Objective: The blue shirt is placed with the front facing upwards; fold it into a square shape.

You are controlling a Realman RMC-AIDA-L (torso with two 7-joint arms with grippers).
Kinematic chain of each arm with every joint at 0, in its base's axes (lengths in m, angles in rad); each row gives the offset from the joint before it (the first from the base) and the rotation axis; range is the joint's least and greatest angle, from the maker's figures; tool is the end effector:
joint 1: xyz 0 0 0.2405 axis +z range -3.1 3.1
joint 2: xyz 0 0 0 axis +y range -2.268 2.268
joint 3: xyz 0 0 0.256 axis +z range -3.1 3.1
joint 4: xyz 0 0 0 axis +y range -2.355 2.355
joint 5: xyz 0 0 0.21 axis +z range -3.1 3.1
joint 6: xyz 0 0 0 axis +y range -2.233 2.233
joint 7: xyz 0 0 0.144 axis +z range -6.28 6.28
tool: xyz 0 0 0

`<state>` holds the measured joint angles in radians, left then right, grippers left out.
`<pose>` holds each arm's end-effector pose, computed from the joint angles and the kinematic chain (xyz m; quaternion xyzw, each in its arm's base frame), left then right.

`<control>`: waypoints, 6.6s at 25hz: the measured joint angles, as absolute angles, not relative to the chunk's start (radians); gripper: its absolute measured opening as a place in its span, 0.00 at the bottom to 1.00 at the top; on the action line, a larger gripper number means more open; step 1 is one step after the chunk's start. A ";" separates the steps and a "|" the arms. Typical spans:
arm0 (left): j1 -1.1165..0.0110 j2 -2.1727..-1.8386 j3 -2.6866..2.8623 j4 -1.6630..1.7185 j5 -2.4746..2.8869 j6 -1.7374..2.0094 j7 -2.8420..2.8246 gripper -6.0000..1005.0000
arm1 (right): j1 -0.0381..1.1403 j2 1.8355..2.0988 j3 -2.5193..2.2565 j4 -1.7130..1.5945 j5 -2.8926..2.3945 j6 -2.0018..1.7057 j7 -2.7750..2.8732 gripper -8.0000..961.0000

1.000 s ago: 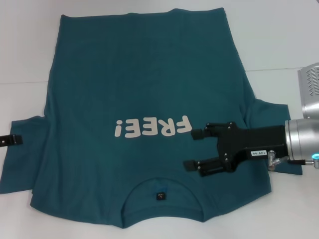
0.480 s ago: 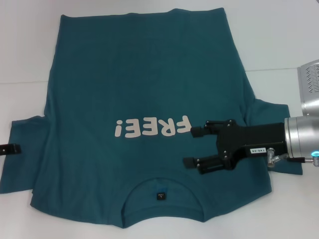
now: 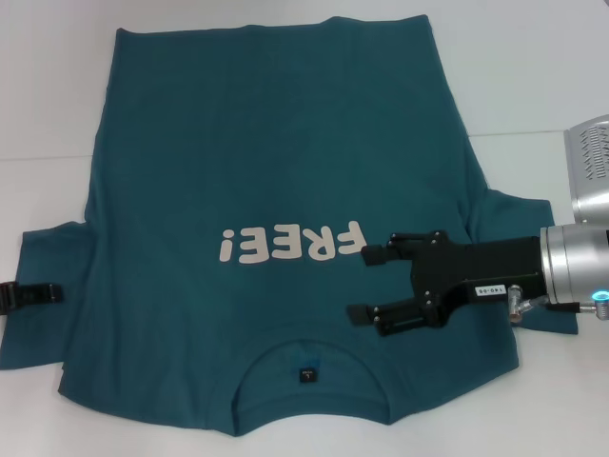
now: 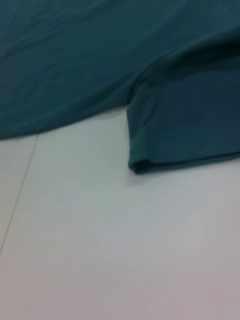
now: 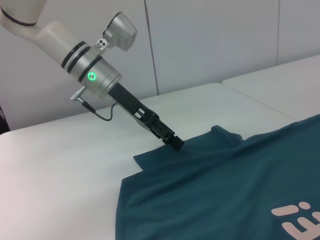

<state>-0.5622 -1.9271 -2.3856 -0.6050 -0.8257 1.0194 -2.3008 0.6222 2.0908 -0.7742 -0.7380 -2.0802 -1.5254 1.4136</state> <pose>-0.3593 0.3800 0.0589 -0.7339 -0.5963 -0.0797 0.3155 0.2279 0.3546 -0.0078 -0.9671 0.1462 0.1792 0.1059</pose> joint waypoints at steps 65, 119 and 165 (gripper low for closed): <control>-0.519 -1.929 -2.392 -0.832 -0.721 1.071 -2.345 0.08 | 0.607 2.091 -0.771 -0.766 -2.080 -1.534 1.472 0.98; -0.669 -1.966 -2.453 -0.669 -0.435 0.888 -2.354 0.78 | 0.620 2.091 -0.775 -0.779 -2.080 -1.512 1.479 0.98; -0.623 -2.007 -2.492 -0.873 -0.583 1.110 -2.298 0.03 | 0.607 2.091 -0.772 -0.779 -2.080 -1.525 1.480 0.98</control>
<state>-0.6235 -2.0074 -2.4915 -0.8732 -0.5834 1.1098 -2.2981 0.6072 2.0908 -0.7721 -0.7793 -2.0801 -1.5249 1.4804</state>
